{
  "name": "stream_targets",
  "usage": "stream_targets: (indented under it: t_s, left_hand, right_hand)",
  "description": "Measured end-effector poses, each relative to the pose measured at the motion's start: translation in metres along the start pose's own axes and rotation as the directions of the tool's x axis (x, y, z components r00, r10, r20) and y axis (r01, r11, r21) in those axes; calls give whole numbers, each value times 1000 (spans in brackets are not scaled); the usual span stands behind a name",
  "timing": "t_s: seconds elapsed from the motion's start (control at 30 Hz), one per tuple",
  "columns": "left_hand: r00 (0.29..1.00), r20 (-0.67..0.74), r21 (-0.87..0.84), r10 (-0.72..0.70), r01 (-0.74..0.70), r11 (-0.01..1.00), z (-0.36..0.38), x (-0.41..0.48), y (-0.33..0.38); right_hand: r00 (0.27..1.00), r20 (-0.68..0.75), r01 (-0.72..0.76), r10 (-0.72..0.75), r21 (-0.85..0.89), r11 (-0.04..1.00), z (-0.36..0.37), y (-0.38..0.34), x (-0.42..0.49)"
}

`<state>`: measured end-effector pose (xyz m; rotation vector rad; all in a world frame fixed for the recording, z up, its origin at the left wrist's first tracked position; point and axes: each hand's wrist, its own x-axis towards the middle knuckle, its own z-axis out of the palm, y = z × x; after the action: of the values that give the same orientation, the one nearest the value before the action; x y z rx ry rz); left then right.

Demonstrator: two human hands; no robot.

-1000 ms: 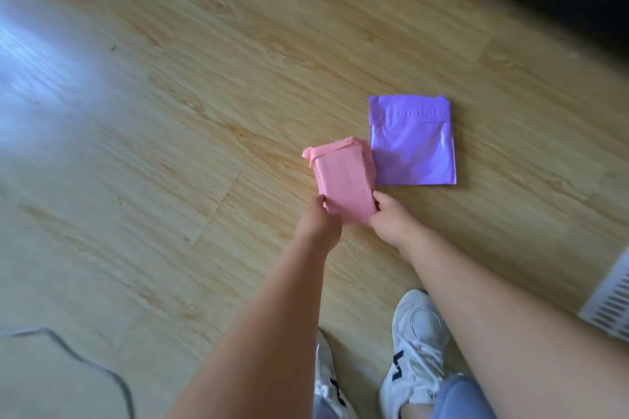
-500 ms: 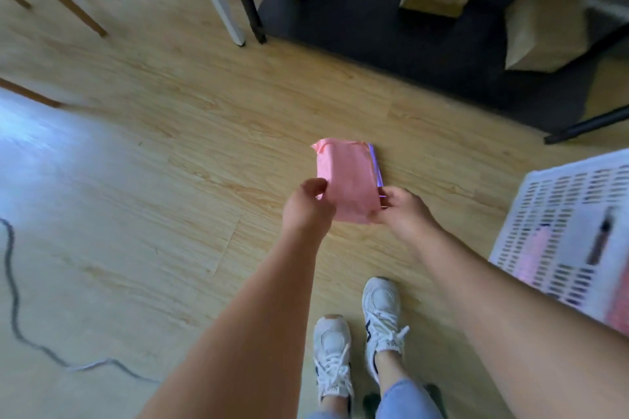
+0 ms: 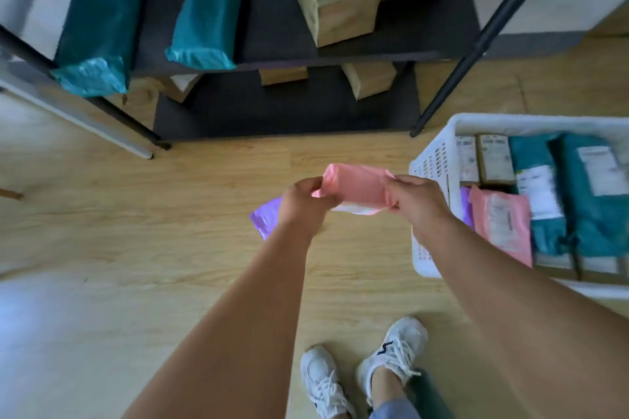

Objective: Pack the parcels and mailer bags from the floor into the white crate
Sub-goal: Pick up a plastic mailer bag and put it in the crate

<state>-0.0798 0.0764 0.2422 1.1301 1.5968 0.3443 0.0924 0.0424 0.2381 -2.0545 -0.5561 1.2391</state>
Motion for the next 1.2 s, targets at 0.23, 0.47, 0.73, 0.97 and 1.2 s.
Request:
stream_targets:
  t_s: [0.23,0.47,0.73,0.97,1.2]
  left_hand:
    - [996,61,101,58,-64,993,77,11,82]
    - [998,57,84,24,-29,996,155,20,139]
    - [991,129,55,38,-45,997,251,10,180]
    - [918,396,129,-26,-27,991,317,-8,176]
    - [888,460,287,18,-168,943,381,-26,189]
  right_hand:
    - [995,19,-97,96,180,979,-102,-6,27]
    - [996,83,-44,28,203,978,-178,13,34]
    - [971,-231,-65,69,25,998,-264,29,46]
    - [876,-344,-151,337,468,871,-327,54,45]
    - [819,-386,-125,425,603,788,-388,80,49]
